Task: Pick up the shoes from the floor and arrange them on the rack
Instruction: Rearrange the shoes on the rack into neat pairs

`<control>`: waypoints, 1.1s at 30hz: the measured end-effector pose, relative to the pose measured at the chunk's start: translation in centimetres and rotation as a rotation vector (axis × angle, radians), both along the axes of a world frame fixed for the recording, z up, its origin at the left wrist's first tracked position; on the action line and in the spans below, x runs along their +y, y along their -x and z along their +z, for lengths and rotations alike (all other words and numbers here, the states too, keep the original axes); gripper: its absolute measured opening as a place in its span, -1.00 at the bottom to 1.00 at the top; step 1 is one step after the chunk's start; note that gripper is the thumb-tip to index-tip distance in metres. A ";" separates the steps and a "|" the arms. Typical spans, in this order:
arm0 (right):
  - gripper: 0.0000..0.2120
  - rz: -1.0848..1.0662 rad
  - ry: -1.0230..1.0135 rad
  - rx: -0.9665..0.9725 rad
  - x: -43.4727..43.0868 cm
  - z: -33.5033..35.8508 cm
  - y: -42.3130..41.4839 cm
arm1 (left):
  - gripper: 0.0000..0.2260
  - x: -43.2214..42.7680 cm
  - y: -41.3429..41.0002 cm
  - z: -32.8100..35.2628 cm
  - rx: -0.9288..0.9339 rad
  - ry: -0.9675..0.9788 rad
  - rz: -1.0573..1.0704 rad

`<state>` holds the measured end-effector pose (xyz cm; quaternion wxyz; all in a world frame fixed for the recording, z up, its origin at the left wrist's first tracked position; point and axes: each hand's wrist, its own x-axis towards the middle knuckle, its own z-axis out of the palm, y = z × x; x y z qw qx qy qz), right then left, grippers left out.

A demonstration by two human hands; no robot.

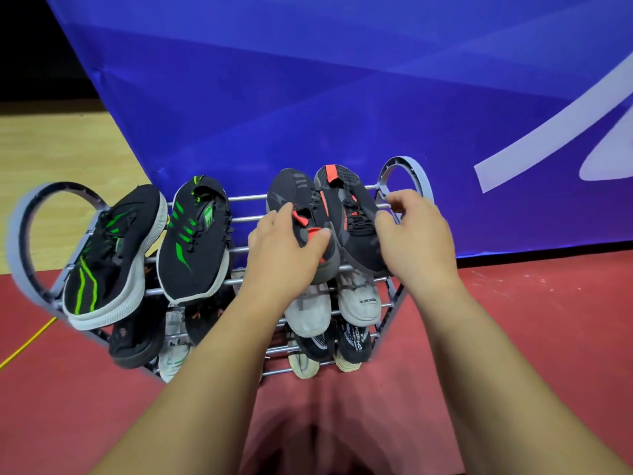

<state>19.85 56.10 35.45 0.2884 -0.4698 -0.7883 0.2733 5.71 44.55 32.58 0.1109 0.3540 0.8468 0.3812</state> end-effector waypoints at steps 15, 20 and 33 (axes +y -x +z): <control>-0.57 -0.059 0.293 -0.260 0.2 -1.9 -1.9 | -0.34 1.0 -1.0 -1.2 0.073 0.106 -0.128; -0.34 -0.036 0.478 -0.293 0.2 -2.8 -1.7 | -0.22 0.7 -1.0 -0.8 0.078 0.095 -0.124; -0.80 -0.063 0.904 0.481 0.1 -2.2 -0.7 | -0.52 0.3 -0.2 1.4 -0.093 -0.202 0.006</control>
